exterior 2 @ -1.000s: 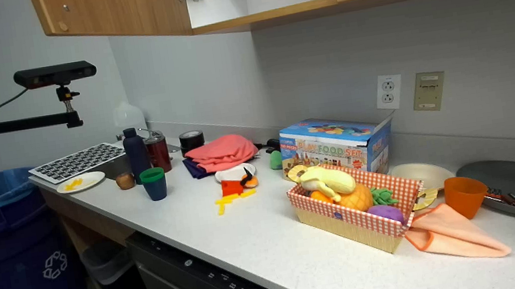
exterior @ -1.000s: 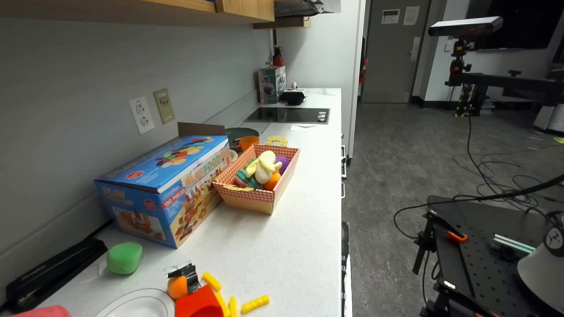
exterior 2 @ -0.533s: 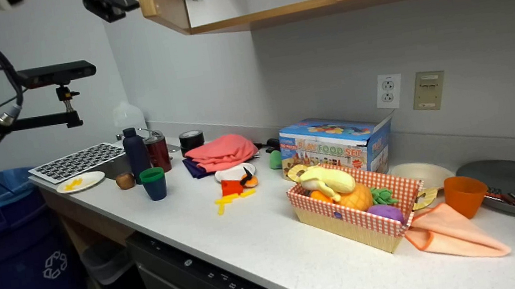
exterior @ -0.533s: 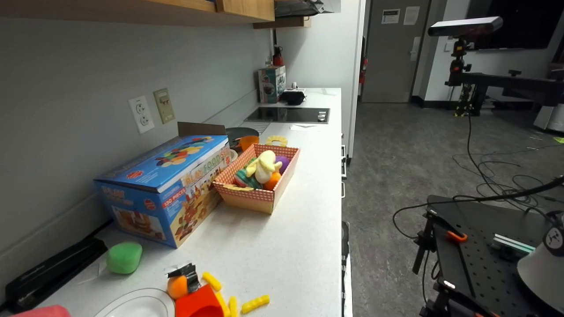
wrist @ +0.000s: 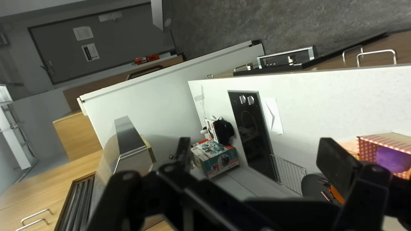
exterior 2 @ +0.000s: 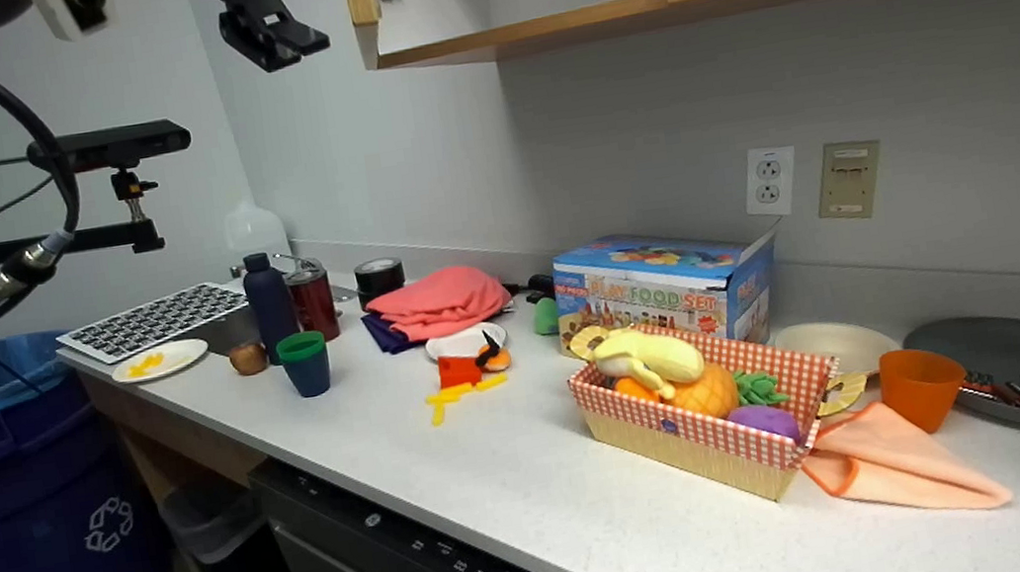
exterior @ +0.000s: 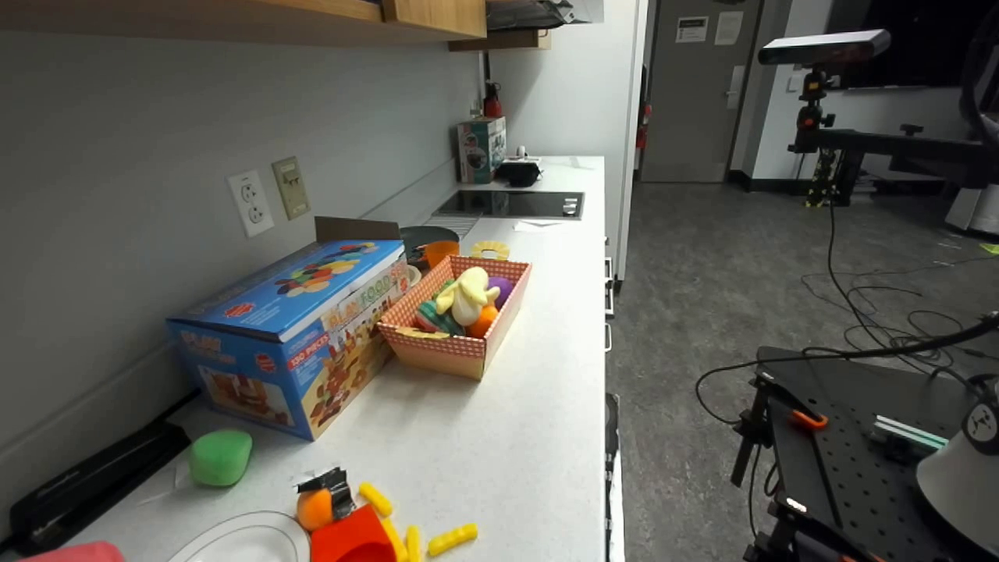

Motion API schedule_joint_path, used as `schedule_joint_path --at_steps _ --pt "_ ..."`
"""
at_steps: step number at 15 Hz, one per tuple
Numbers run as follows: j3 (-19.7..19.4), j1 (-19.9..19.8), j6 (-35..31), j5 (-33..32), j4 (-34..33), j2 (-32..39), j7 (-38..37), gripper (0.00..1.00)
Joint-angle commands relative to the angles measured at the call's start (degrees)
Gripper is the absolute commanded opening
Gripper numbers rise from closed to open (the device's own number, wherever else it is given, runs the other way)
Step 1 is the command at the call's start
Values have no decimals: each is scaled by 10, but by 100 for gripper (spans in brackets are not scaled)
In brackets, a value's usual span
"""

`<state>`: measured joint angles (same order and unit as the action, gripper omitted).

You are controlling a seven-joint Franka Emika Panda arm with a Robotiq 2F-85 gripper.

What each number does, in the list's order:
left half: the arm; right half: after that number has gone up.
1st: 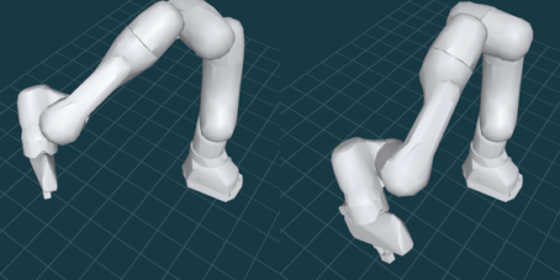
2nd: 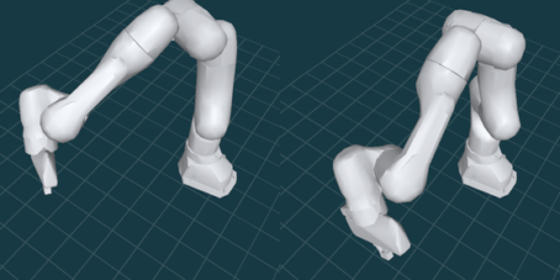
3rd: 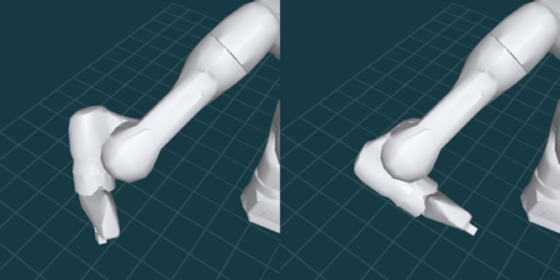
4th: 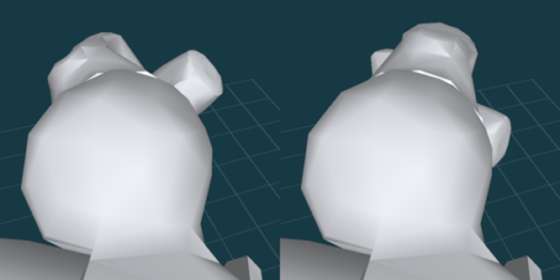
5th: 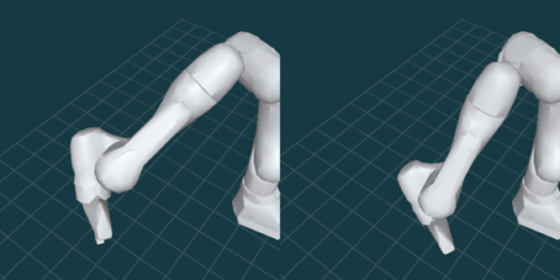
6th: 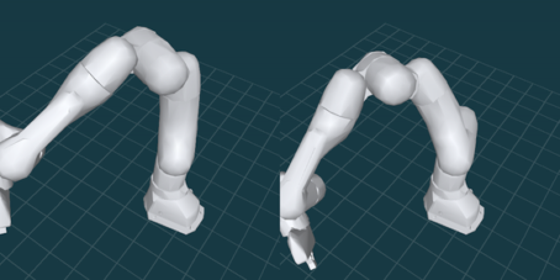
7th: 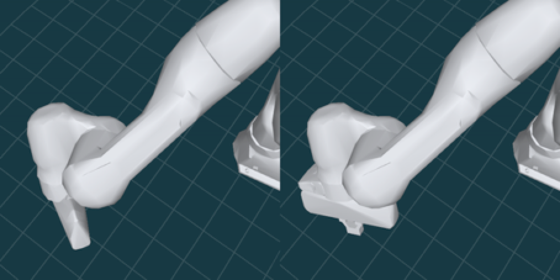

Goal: Close the overhead cabinet door

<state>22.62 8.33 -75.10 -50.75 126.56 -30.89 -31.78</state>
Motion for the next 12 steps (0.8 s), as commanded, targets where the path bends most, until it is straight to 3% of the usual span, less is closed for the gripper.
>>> schedule_joint_path --at_steps 1,2,12 --pt "-31 39 45 77 -9 -15 29 100" --pt "-22 30 25 33 -4 2 1 100" --pt "-23 34 28 36 -4 6 -1 100"
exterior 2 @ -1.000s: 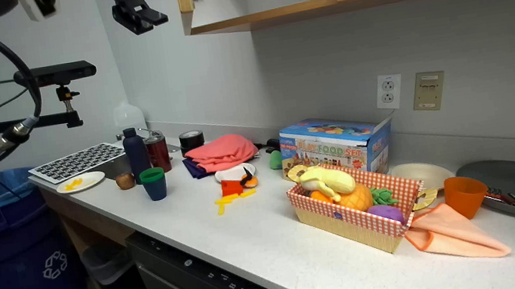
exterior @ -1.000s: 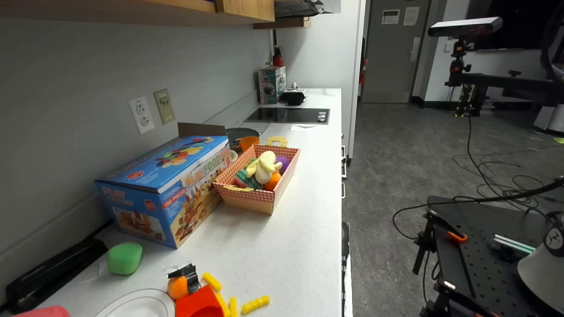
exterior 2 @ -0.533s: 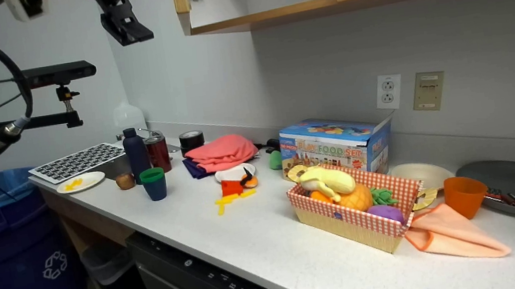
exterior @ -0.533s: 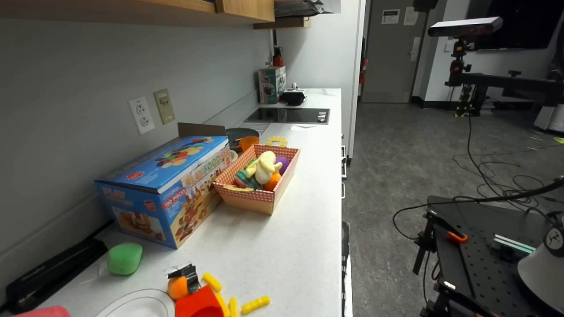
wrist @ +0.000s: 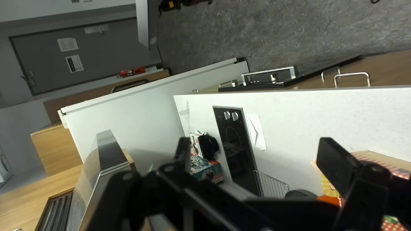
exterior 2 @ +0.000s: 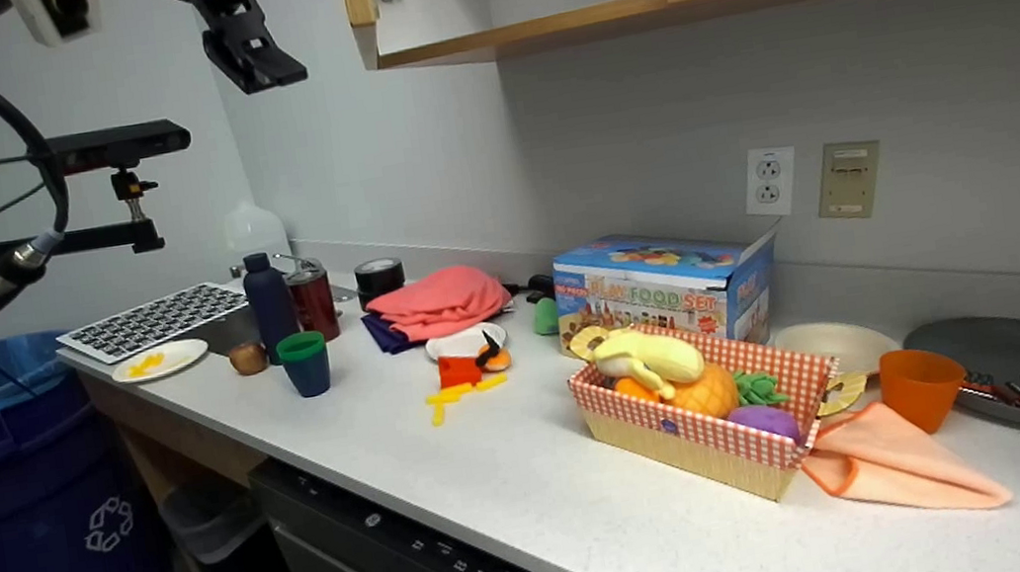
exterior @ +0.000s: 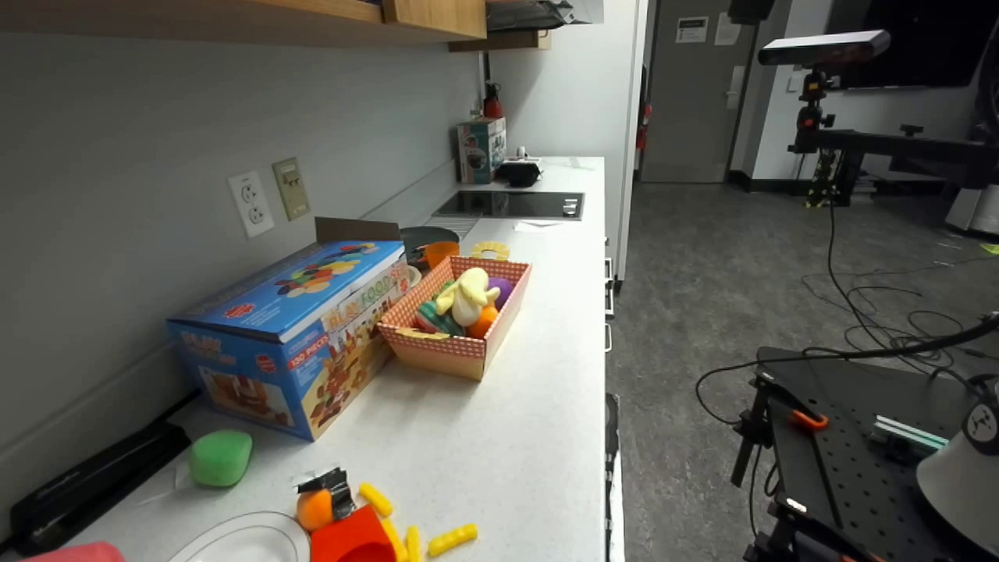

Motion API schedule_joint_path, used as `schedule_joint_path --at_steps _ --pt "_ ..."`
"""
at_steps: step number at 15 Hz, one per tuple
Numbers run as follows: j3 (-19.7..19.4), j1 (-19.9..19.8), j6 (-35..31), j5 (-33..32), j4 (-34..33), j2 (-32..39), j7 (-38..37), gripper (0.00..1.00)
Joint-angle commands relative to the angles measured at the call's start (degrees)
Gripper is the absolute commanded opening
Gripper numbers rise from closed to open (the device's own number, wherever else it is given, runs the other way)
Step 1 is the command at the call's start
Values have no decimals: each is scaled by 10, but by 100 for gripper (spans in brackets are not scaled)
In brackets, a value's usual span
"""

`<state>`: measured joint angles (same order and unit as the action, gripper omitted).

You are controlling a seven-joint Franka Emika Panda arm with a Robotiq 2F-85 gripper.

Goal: Close the overhead cabinet door

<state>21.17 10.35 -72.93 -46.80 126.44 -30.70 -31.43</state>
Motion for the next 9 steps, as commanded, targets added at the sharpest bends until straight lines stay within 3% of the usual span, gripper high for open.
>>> schedule_joint_path --at_steps 1,9 --pt "-9 14 6 -3 -3 4 -4 100" --pt "-11 32 2 71 -91 -52 11 100"
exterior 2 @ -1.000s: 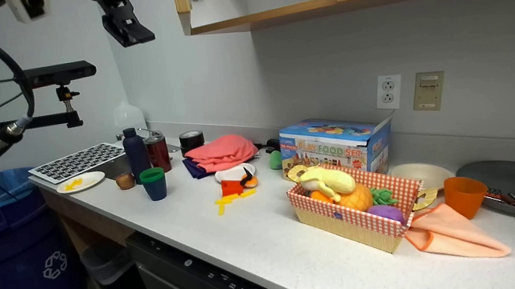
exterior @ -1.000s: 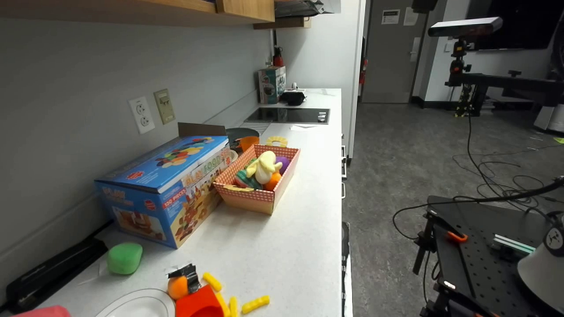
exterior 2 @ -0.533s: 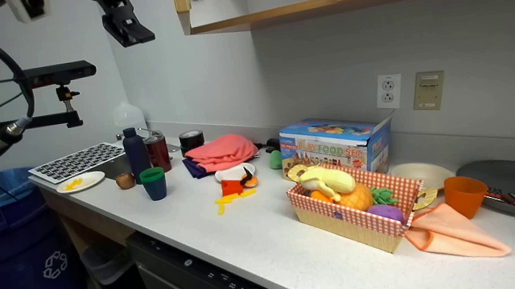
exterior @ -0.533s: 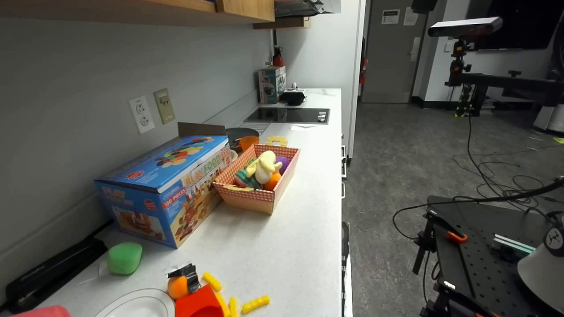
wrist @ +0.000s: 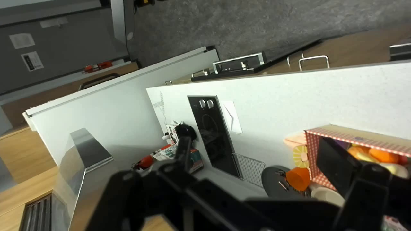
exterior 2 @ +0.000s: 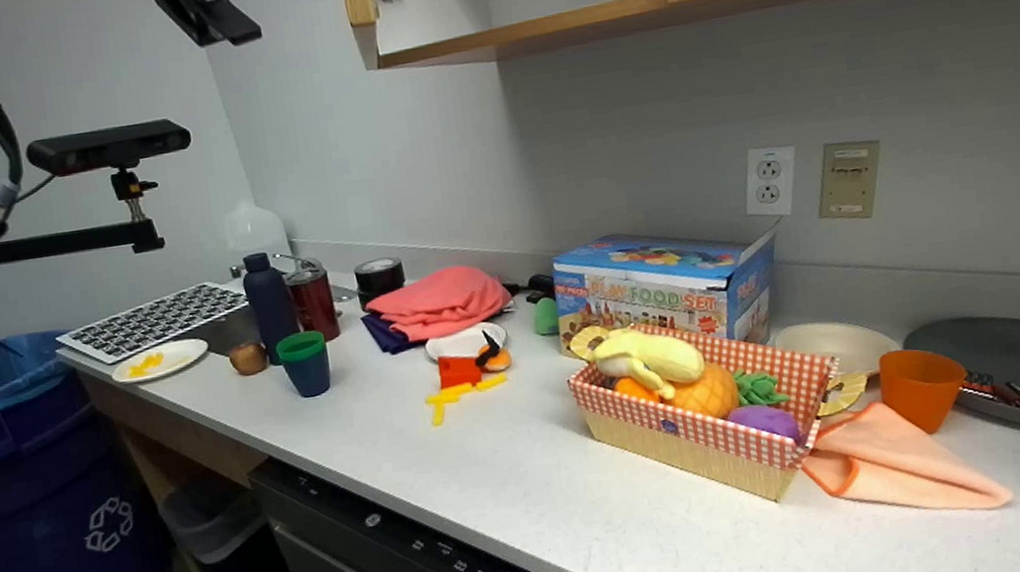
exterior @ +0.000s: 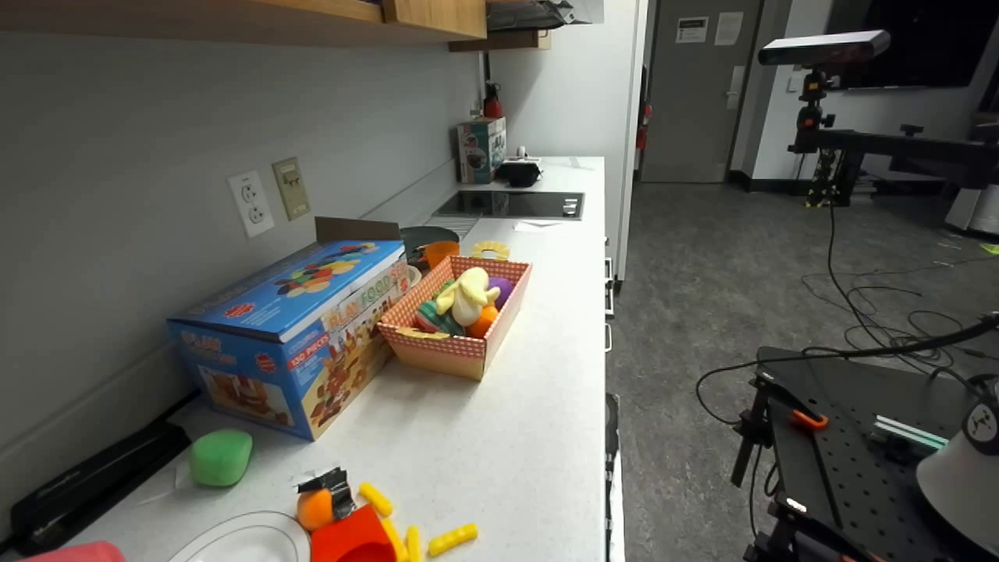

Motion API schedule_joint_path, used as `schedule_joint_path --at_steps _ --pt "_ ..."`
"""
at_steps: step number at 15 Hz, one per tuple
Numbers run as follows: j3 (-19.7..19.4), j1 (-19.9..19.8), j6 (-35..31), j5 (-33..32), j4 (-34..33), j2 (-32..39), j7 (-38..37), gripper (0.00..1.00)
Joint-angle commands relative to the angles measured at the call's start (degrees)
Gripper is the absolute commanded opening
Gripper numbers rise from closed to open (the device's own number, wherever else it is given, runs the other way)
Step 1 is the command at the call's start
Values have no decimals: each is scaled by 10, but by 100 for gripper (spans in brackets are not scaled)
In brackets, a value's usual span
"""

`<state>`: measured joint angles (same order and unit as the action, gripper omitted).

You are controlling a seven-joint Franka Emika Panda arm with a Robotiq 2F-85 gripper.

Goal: Close the overhead cabinet door

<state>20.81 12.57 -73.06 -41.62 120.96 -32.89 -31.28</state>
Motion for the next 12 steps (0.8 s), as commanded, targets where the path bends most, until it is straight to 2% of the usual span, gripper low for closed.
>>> schedule_joint_path --at_steps 1,3,6,12 --pt "-8 6 -3 20 -48 -38 1 100" --pt "-10 -1 -25 24 -67 -54 -28 100" --pt "-19 -5 -97 23 -66 -67 -68 100" --pt "-31 -16 -317 -3 -49 -68 -123 100"
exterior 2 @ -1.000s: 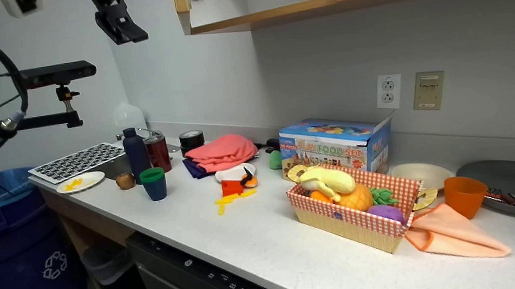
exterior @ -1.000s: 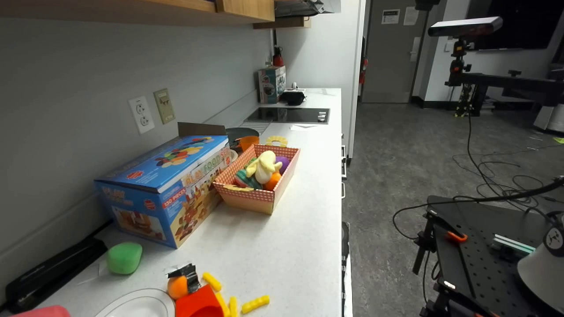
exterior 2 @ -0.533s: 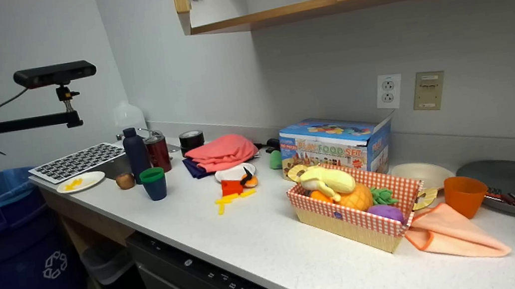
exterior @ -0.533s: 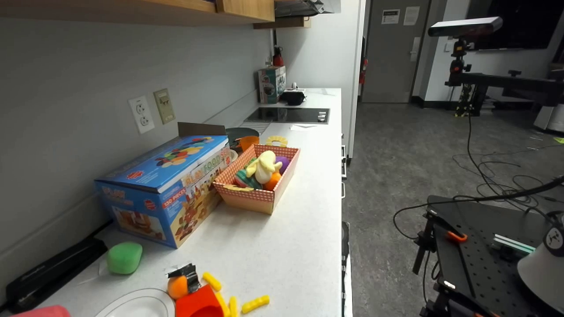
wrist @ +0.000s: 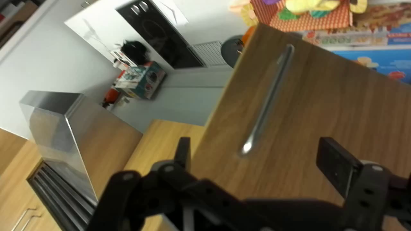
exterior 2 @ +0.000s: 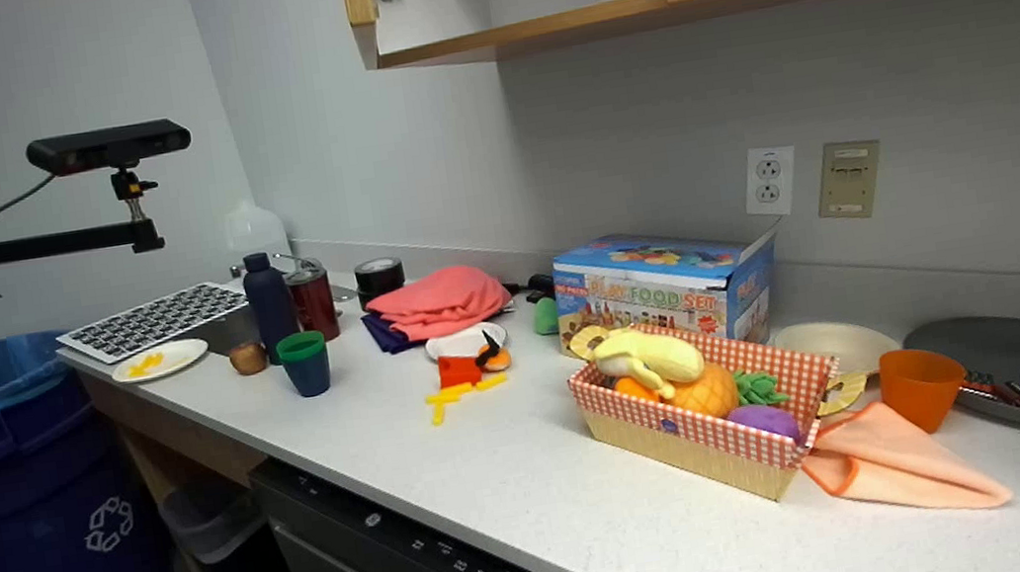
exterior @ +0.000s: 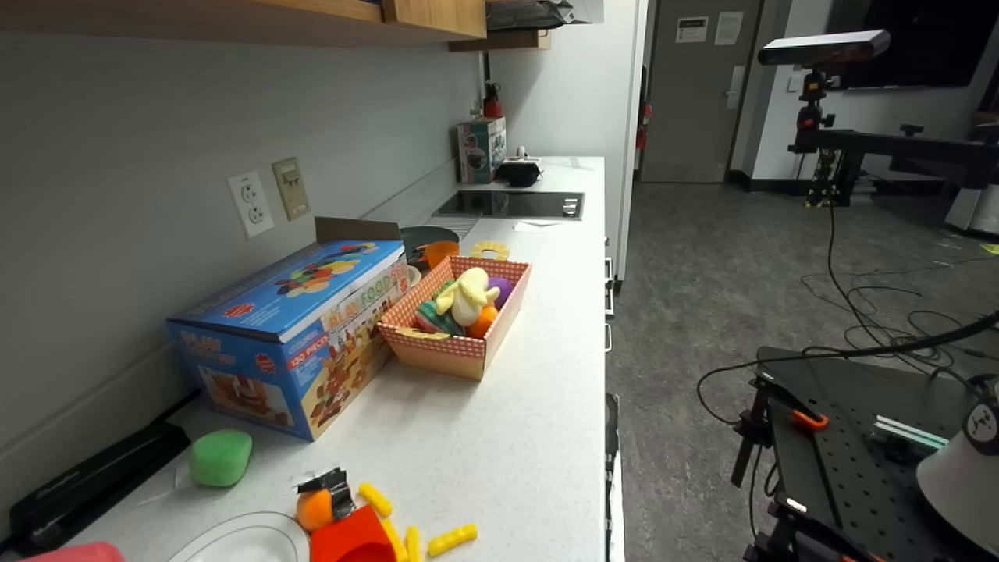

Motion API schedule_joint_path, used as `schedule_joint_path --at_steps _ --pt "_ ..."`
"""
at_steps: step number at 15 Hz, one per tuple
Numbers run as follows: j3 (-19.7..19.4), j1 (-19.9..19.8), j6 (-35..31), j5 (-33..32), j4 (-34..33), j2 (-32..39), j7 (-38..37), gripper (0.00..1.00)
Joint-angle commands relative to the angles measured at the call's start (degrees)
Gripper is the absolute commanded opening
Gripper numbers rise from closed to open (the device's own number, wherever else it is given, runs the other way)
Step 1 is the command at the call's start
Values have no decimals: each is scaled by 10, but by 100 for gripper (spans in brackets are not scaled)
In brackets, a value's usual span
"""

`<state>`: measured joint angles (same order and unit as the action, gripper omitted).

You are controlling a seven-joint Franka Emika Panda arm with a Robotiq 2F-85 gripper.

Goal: Close the overhead cabinet door

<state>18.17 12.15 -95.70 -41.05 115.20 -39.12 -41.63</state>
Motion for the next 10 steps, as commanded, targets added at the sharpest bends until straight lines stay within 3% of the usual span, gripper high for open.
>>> schedule_joint_path --at_steps 1,6,10 --pt "-5 -18 -122 -13 10 -5 -22 100" --pt "5 -63 -226 -52 15 8 -40 100" --pt "-5 -93 -269 -97 44 10 -59 100"
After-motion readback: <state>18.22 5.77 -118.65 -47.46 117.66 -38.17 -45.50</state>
